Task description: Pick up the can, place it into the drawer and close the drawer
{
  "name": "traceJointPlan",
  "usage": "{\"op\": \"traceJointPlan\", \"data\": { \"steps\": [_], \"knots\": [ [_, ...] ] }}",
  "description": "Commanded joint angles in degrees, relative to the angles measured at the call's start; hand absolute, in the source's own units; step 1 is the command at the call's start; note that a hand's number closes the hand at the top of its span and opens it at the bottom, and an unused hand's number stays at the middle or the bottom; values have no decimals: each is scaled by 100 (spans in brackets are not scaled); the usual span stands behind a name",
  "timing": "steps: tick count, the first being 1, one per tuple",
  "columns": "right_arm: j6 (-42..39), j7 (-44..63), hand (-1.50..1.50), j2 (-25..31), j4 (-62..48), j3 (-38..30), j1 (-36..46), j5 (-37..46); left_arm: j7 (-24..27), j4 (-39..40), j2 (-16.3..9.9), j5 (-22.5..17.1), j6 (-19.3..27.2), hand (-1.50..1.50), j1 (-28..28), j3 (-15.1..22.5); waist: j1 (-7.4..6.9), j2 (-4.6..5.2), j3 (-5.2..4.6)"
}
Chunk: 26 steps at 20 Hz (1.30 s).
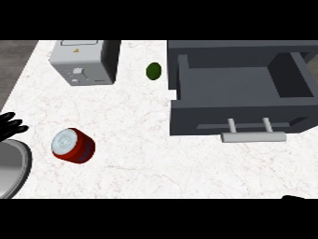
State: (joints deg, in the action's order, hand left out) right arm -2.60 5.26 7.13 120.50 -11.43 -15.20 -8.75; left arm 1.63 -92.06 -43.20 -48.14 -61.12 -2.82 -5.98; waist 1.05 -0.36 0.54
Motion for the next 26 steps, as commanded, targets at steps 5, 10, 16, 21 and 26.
{"op": "traceJointPlan", "data": {
  "steps": [5, 10, 16, 21, 26],
  "knots": [
    [-454, -436, -150, 16, 48, -331, -532, -418, -266, 1428, -813, -731, -461, -150, -283, -186, 106, 62, -54],
    [-538, -157, -150, 201, 138, -474, -431, -600, -549, 1304, -1121, -1437, -323, -150, -38, 229, 58, 68, -52],
    [-886, -304, -150, 294, 152, -885, -716, -1130, -907, 1093, -1195, -1903, 74, -150, -147, 765, 112, 63, -48],
    [-935, -194, -150, 463, -71, -1091, -546, -1273, -1079, 1161, -939, -1804, 198, -150, -131, 1005, 56, 87, -55],
    [-1171, -371, -150, 324, 121, -1133, -958, -1289, -1312, 1218, -704, -1656, 516, -150, -401, 1149, 123, 75, -57]
  ]
}}
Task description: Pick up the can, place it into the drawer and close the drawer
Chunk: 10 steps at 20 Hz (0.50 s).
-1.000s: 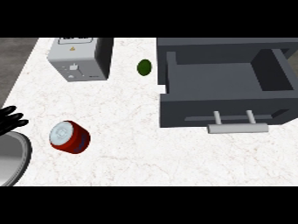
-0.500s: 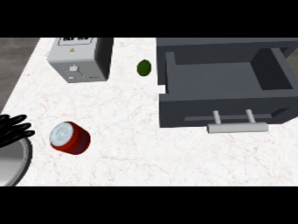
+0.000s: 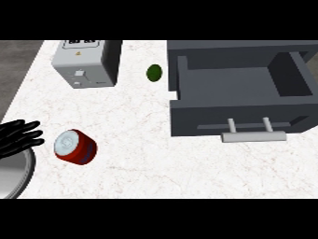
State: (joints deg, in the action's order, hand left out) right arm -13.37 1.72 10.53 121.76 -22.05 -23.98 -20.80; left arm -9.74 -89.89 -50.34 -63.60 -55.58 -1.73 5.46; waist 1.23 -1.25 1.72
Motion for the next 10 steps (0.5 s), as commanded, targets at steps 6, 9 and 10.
{"op": "traceJointPlan", "data": {
  "steps": [6, 9, 10],
  "knots": [
    [-230, -13, -150, -102, 206, -357, -320, -290, -275, 1631, 648, 586, -104, -150, -1207, 16, 85, 151, -177],
    [-407, -51, -150, 54, -271, -602, -53, -293, -127, 1563, 1298, 1463, -15, -150, -1124, -74, -56, 130, -173],
    [-634, -306, -150, -16, -382, -596, -214, -321, 115, 2187, 1425, 1961, -446, -150, -1282, -251, -12, 139, -177]
  ]
}}
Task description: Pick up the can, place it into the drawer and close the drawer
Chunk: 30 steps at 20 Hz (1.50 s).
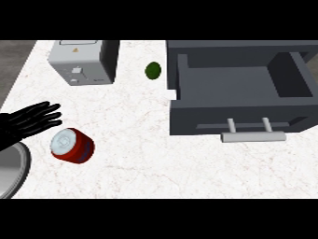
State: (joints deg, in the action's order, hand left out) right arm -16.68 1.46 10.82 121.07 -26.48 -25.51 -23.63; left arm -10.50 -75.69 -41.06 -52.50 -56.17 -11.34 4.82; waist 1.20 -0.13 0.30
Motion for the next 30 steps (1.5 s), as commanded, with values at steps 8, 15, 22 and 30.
{"op": "traceJointPlan", "data": {
  "steps": [8, 15, 22, 30],
  "knots": [
    [-499, 161, -150, -160, 156, -457, -202, -247, 1365, 1715, 1226, 2839, -649, -150, -481, -866, -34, 23, -38],
    [-724, 49, -150, -186, -32, -712, -92, -221, 2695, 2803, 1169, 4179, -738, -150, -779, -1158, -5, 41, -43],
    [-800, 113, -150, -422, 209, -729, -141, -218, 3582, 3673, 1092, 4923, -558, -150, -1220, -966, 26, 53, -46],
    [-1080, 260, -150, -83, -1, -1081, -138, -757, 4487, 4271, 1244, 5616, -145, -150, -1088, -424, 70, 59, -52]
  ]
}}
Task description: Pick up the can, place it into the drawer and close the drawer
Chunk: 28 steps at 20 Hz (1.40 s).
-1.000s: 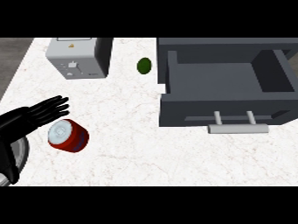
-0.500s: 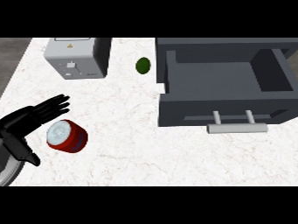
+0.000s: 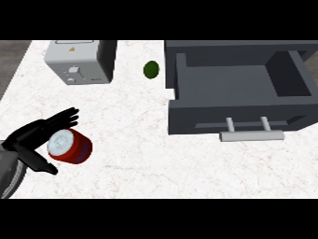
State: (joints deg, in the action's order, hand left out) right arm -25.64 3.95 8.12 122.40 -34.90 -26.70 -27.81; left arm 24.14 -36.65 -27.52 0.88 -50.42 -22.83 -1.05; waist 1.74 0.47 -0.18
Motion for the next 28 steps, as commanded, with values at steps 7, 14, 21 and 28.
{"op": "traceJointPlan", "data": {
  "steps": [7, 14, 21, 28],
  "knots": [
    [65, 291, -150, -64, 324, -69, 2, -217, 1219, 922, 174, 398, -451, -150, -330, 376, 52, 10, -8],
    [-122, 230, -150, -247, 375, -76, -203, -180, 1283, 1258, 331, 203, -501, -150, -157, 394, 31, 9, -5],
    [63, 643, -150, 103, 313, -261, 28, -564, 844, 1300, 563, -62, -859, 150, -485, 439, -20, -2, -2],
    [-221, 332, -150, -212, 407, -282, -284, -444, 511, 887, 876, -444, -1314, 150, -545, 555, -13, -45, 8]
  ]
}}
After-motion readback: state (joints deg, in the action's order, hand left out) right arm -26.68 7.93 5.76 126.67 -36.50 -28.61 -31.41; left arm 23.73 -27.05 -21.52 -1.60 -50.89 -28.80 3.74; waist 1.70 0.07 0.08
